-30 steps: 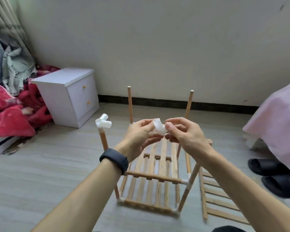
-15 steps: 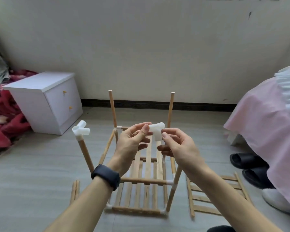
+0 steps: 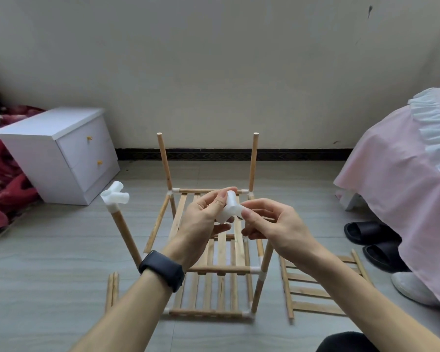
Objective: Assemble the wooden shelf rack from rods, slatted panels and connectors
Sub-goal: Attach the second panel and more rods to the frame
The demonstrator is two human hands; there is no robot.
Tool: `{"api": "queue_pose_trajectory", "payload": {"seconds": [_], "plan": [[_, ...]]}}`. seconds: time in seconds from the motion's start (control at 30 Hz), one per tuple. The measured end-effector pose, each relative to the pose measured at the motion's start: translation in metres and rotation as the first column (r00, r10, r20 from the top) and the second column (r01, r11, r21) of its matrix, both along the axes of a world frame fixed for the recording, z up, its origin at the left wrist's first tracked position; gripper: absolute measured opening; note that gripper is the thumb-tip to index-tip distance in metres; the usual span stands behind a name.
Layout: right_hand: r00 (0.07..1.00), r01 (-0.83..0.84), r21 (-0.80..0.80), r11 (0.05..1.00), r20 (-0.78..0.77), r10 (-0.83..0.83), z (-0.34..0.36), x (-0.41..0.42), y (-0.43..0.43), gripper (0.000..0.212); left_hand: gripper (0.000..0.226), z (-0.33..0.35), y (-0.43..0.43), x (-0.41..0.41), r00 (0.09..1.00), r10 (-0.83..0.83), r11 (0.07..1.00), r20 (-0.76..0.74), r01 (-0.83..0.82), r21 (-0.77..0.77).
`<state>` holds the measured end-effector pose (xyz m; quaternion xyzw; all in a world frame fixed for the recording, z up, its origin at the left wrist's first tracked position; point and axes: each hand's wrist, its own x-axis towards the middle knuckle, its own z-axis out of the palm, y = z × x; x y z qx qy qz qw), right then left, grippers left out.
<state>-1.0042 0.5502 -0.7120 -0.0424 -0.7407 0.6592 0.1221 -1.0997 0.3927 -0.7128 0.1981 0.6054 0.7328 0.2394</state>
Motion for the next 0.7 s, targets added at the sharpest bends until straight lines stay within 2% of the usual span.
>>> {"api": "queue_pose_trajectory", "payload": {"seconds": [0.1,0.2,0.37,0.53,0.7], "plan": [[0.987,0.115,0.035,0.993,-0.114,-0.111,0.003,0.003,0.005,0.025,0.041,0.0,0.004,0.001,0.999,-0.032,0.999,0.001,0.032,0.009],[0.964,0.208,0.006,0.978,-0.172,-0.204,0.005,0.007,0.013,0.023,0.031,-0.001,0.009,0.003,0.996,-0.076,0.997,-0.043,0.074,-0.033],[0.966,0.225,0.025,0.974,-0.138,-0.22,0.003,0.011,0.018,0.028,0.038,-0.001,0.017,0.001,0.998,-0.005,1.0,-0.069,0.005,-0.001],[0.957,0.26,-0.066,0.963,-0.116,-0.266,0.005,0.013,0.028,0.039,0.035,0.003,0.032,0.005,0.998,-0.013,1.0,-0.065,0.012,-0.009],[0.961,0.252,-0.042,0.967,-0.106,-0.255,0.005,0.017,0.034,0.024,0.041,0.009,0.049,0.007,0.997,0.016,0.999,-0.079,-0.018,-0.028]]}}
